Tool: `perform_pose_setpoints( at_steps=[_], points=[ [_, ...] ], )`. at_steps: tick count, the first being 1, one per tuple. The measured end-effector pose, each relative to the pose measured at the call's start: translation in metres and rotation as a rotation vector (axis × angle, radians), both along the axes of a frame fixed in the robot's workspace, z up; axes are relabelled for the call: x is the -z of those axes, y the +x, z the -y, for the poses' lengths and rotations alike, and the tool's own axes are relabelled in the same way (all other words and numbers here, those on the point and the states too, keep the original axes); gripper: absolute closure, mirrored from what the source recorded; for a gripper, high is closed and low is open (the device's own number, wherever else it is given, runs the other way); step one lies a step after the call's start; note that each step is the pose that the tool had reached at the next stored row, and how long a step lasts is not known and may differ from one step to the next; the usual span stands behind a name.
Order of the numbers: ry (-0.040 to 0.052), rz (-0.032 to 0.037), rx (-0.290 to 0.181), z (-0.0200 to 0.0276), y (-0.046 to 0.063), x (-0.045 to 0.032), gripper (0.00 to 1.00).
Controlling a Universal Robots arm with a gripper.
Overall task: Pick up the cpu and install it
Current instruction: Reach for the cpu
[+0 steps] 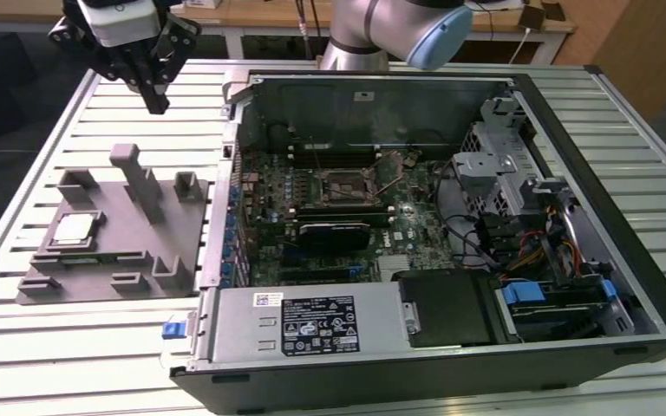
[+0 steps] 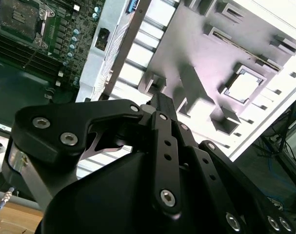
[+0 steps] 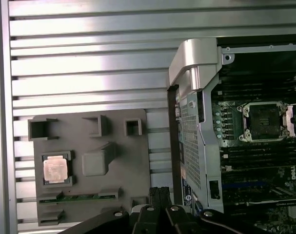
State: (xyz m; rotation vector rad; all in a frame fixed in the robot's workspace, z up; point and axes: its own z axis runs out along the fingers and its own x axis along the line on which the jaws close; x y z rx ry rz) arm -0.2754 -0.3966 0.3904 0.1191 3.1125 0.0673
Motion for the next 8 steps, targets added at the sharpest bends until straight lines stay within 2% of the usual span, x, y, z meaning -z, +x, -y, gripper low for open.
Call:
perform_pose_setpoints(
  at_steps=[8],
  points=[
    [0.0, 0.0, 0.0, 0.0, -0.0084, 0.0009, 0.89]
  ],
)
